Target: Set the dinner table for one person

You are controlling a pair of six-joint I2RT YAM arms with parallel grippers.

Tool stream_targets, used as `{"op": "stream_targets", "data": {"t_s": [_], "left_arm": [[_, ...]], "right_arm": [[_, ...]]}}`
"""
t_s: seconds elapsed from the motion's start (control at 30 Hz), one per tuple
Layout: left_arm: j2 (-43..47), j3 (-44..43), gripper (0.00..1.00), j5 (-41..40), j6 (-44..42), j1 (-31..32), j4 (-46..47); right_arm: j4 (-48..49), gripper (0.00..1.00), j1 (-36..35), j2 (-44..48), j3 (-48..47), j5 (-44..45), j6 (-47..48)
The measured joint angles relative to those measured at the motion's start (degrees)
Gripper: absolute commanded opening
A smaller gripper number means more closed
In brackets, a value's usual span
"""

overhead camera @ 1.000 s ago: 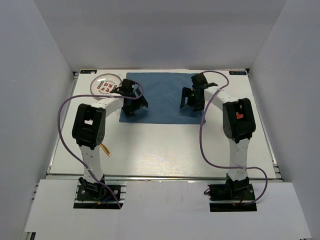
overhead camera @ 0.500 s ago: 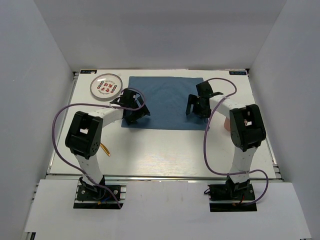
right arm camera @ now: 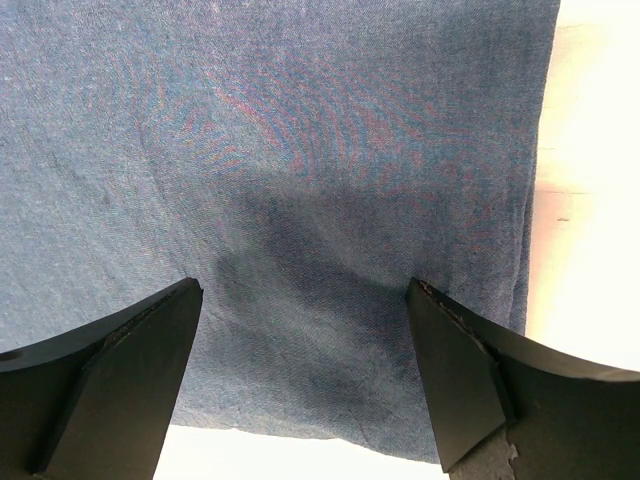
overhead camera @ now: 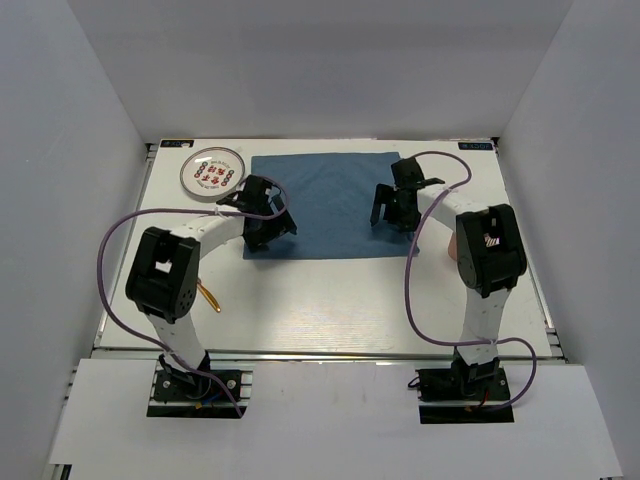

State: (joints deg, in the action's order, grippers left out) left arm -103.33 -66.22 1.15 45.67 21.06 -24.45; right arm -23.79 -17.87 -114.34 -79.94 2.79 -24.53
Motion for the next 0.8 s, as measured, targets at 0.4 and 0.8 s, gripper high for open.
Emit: {"op": "stream_targets", "data": {"t_s": [0.4, 0.8], "left_arm": [[7.3, -11.3, 0.98, -10.2, 0.3, -1.4, -11.0], [8.6, -12.0, 0.98, -14.5, 8.1, -15.7, -13.5]], "right_arm": [[-1.3, 0.89, 1.2, 3.5, -4.1, -6.7, -0.4], [12.9, 0.89, 0.7, 41.2, 18.3, -30.1, -0.8]]}}
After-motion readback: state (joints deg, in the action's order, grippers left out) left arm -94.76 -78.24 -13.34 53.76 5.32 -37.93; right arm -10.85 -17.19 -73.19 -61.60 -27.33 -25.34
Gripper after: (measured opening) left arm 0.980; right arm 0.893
